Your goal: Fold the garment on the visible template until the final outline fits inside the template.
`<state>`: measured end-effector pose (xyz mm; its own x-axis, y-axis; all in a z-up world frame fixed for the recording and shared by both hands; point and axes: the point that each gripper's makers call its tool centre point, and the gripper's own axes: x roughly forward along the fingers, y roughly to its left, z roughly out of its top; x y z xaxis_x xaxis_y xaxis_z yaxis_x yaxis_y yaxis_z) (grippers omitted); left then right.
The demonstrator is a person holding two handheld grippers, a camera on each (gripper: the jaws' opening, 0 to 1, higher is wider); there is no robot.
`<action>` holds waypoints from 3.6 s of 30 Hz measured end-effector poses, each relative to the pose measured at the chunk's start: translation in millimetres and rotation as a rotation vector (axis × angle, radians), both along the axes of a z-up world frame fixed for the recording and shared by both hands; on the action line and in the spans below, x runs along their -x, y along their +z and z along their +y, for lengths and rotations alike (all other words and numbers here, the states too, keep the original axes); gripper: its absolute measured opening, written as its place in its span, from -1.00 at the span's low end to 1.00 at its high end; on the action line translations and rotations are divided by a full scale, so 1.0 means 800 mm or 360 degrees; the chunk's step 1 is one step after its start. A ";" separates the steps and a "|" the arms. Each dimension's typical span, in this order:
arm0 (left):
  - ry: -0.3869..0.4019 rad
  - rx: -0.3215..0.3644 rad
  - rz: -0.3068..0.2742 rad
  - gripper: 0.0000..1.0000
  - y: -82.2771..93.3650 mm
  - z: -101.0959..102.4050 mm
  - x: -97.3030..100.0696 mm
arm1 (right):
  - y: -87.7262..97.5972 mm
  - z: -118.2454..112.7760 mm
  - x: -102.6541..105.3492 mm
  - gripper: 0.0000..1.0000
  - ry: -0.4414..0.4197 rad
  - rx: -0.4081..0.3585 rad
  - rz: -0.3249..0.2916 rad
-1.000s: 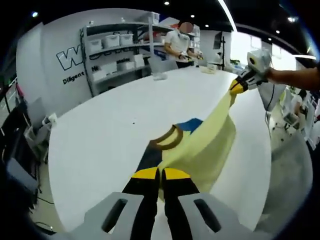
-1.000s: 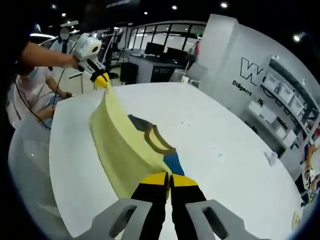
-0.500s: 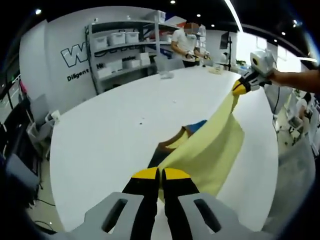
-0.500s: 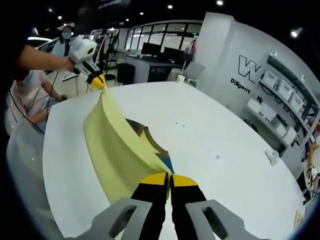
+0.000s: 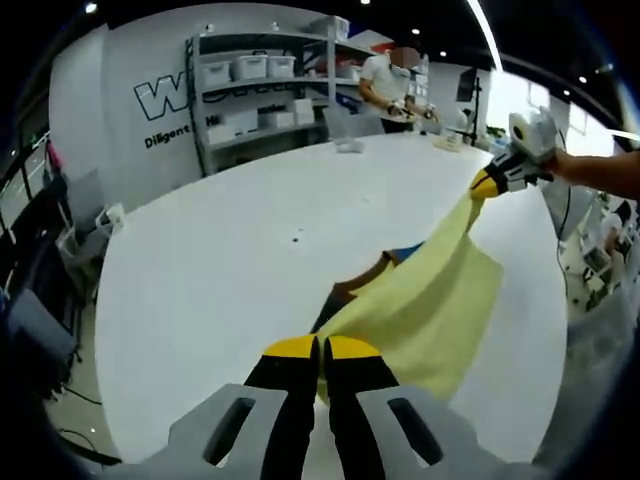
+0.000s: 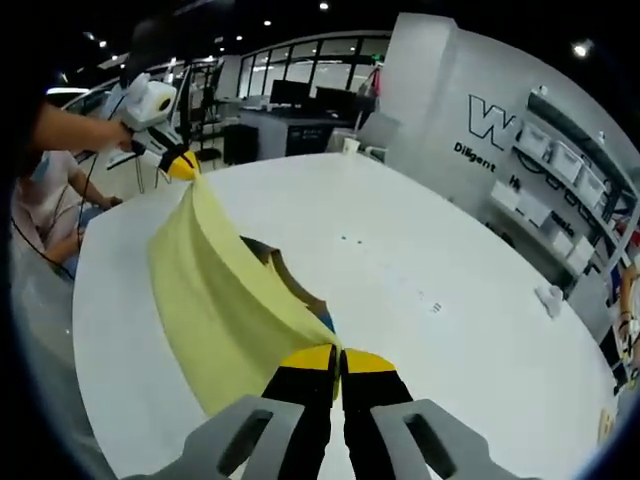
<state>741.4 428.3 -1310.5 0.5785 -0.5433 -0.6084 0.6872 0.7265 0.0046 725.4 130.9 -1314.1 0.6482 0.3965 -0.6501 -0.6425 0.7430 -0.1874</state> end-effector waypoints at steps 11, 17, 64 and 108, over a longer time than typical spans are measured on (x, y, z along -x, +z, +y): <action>0.0038 0.0016 0.0051 -0.99 -0.026 -0.004 -0.017 | -0.035 -0.005 -0.016 -1.00 -0.0039 0.0052 0.0038; 0.0086 0.0038 0.0084 -0.99 -0.040 -0.005 -0.031 | -0.050 -0.009 -0.026 -1.00 -0.0065 0.0047 0.0061; 0.0386 0.0095 0.0171 -0.94 -0.119 0.007 -0.094 | -0.133 -0.019 -0.085 -1.00 -0.0124 0.0220 0.0128; 0.0277 -0.0152 0.0094 -0.89 -0.151 0.001 -0.072 | -0.153 -0.028 -0.047 -1.00 -0.0153 0.0169 0.0177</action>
